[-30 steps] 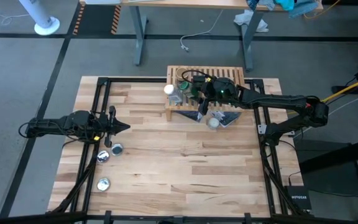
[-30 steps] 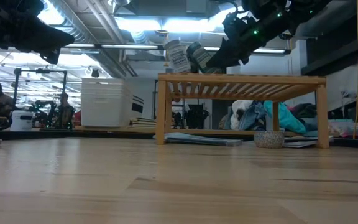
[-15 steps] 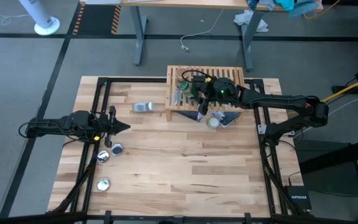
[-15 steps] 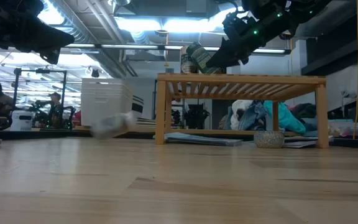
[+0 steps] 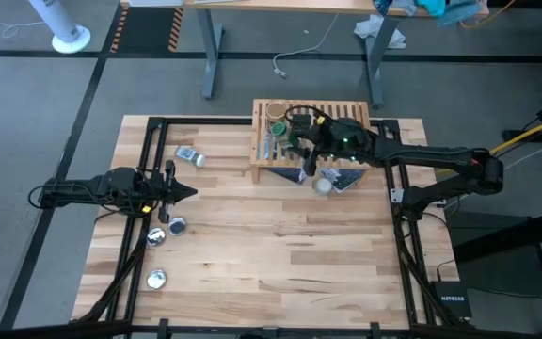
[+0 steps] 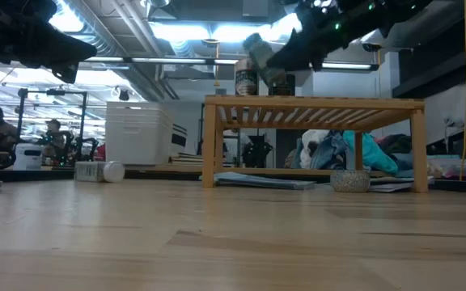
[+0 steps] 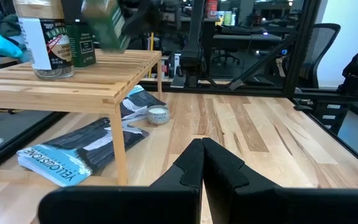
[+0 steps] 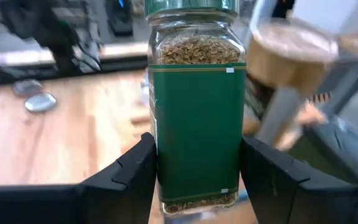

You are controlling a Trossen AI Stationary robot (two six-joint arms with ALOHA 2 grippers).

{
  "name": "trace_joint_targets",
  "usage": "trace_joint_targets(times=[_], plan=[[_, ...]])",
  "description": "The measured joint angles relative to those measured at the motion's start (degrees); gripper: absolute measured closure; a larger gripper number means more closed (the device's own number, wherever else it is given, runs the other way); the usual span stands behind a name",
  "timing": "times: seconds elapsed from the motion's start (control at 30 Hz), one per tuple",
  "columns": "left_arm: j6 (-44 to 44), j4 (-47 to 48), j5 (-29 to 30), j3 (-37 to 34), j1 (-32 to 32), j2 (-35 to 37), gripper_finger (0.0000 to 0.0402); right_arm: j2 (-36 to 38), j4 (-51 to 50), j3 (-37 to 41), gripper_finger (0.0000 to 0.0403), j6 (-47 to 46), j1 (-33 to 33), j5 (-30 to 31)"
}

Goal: Shelf spices
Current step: Remove the green seasoning bottle from the shelf

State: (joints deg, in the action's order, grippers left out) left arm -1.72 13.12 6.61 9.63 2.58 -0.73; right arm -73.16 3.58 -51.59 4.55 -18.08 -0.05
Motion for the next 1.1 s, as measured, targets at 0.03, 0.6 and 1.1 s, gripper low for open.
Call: trace_joint_targets(times=[0.03,0.6,1.1], plan=[[0.0,0.1,0.0,0.0,0.0,0.0,0.0402,0.8,0.2,0.0,0.02,0.0,0.5,0.0],[-2.7,0.1,0.0,0.0,0.0,0.0,0.0402,14.4,-5.3,-0.1,0.02,-1.5,27.4,19.9],[-4.5,1.8,0.0,0.0,0.0,0.0,0.0402,24.8,-20.4,6.6,0.0201,-16.6,50.1,49.3]])
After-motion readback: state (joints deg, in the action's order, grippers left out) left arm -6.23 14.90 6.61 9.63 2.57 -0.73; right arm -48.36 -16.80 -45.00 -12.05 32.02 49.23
